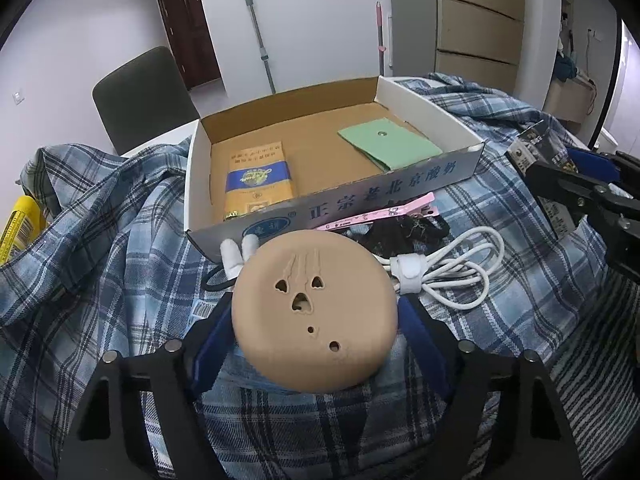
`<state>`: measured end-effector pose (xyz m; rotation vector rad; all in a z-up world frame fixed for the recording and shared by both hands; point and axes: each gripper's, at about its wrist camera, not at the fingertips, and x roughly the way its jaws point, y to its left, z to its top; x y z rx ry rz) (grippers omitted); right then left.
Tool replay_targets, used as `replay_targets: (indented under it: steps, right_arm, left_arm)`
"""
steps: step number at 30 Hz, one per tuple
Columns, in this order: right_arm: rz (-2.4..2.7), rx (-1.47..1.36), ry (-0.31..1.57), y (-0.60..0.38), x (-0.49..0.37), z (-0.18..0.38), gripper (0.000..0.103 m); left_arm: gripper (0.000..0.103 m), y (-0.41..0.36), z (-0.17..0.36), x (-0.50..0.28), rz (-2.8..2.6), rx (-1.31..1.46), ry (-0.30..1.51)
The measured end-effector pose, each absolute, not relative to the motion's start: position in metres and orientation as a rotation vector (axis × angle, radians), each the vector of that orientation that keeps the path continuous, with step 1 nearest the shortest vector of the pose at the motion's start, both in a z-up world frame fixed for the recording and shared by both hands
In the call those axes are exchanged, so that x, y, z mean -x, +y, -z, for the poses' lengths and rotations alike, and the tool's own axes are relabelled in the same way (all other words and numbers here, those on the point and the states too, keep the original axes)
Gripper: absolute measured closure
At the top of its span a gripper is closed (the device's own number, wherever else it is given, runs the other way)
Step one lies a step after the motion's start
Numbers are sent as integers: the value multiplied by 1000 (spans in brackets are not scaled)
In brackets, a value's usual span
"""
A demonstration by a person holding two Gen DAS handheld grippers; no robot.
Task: Organize soft objects
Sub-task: 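Place the tan disc in the box with the left tool while the right tool places the tissue pack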
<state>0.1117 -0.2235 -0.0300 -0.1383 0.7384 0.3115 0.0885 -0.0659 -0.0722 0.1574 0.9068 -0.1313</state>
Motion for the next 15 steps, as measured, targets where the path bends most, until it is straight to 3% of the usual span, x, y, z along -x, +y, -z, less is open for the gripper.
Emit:
replay_targets:
  steps: [15]
  right_arm:
    - [-361,125,593,-220,-94,16,58]
  left_arm:
    - [23,-56,27,-41,175,-77,556]
